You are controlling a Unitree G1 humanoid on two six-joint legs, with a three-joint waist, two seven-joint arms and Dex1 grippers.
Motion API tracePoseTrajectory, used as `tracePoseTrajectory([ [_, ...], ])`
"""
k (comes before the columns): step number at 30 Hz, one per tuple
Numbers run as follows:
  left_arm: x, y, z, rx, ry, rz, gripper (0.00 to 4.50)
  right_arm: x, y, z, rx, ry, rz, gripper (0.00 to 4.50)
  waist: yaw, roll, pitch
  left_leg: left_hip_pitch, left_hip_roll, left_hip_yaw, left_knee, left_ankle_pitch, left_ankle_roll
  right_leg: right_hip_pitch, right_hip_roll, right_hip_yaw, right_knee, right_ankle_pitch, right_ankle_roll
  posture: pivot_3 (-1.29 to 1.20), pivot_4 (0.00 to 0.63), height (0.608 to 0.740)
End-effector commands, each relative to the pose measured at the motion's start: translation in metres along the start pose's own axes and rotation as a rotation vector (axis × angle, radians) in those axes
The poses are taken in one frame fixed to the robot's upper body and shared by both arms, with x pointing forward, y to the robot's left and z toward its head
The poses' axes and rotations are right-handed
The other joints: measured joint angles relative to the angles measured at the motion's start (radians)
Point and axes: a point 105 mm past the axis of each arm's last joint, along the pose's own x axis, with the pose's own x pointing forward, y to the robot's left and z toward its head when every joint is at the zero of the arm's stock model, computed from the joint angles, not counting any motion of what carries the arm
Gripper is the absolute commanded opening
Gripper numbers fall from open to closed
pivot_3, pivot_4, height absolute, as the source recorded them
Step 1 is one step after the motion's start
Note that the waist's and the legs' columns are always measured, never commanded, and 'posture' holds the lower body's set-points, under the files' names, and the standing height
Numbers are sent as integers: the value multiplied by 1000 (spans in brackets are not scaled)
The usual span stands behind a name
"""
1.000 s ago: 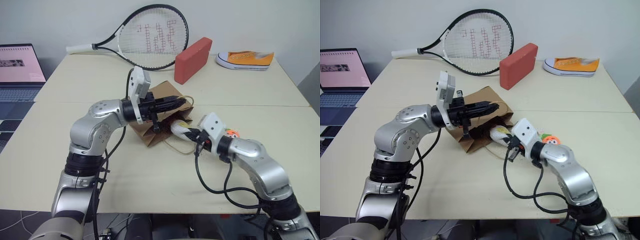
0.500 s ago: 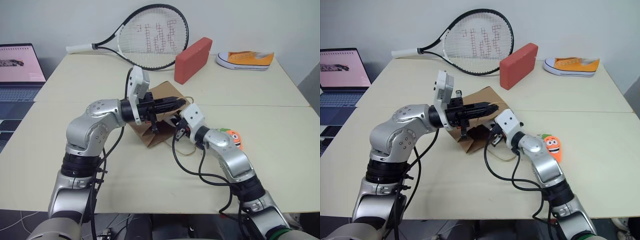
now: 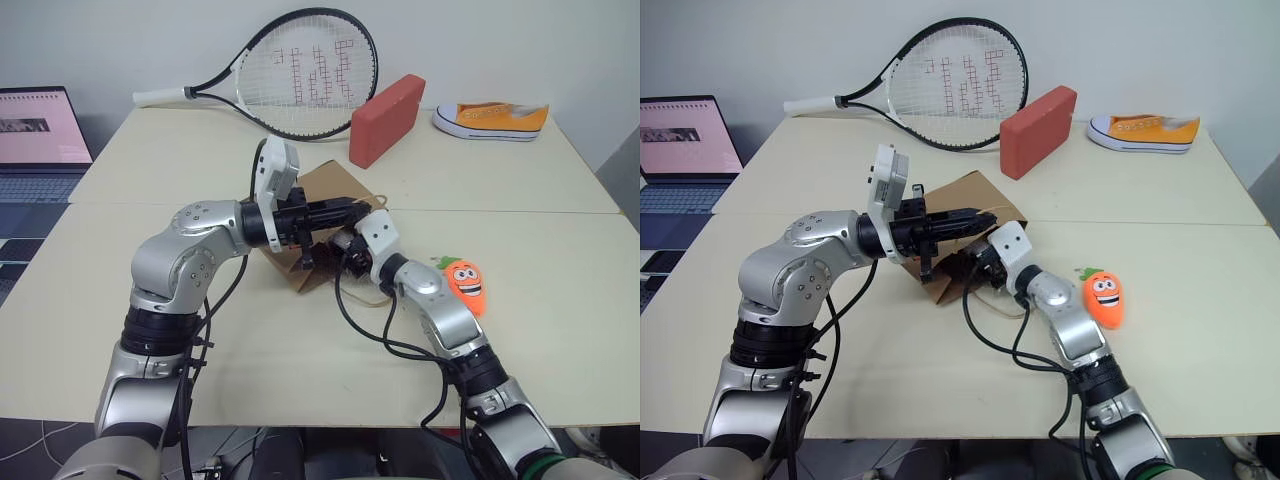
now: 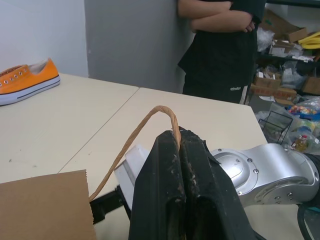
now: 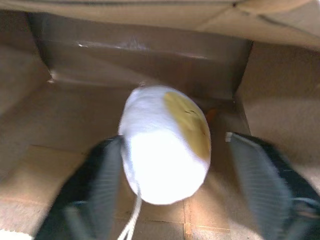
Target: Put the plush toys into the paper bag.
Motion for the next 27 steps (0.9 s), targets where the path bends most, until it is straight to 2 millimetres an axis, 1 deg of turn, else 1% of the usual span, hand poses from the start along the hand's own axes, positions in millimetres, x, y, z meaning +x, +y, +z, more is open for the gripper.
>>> tracePoseTrajectory([
  [1,2,-3,7,42,-21,-3,0,-16,6,21,-43,-49,71,4445,1,0,0,0,0,0,0,0,0,0,0,0,0,0,0,0,150,740],
  [7,7,0,5,46,-29,5,0,-61,8,31,-29,-10,196,4445,6,0,0,0,0,0,0,0,0,0,0,0,0,0,0,0,150,740],
  [10,9,1,6,45,-39,10,0,-91,9,35,-17,5,272,4445,10,0,0,0,0,0,0,0,0,0,0,0,0,0,0,0,150,740],
  [13,9,2,6,48,-43,10,0,-119,-8,37,-14,21,244,4445,14,0,0,0,0,0,0,0,0,0,0,0,-1,0,0,0,150,740],
  [15,9,2,7,51,-47,12,0,-135,-24,29,-3,64,176,4445,15,0,0,0,0,0,0,0,0,1,0,0,-1,0,0,0,150,740],
  [19,10,4,7,55,-55,20,0,-166,-59,-6,45,194,-30,4445,16,0,0,0,0,0,1,0,0,1,0,0,-1,-1,0,0,150,740],
  [22,11,4,7,62,-54,19,0,-181,-68,-28,92,245,-125,4445,13,0,0,0,0,1,1,0,0,1,0,0,-1,-1,0,0,150,740],
  [27,11,4,5,70,-48,22,0,-195,-80,-52,141,278,-255,4445,12,0,0,1,0,2,1,0,0,1,0,1,0,-1,0,0,150,740],
])
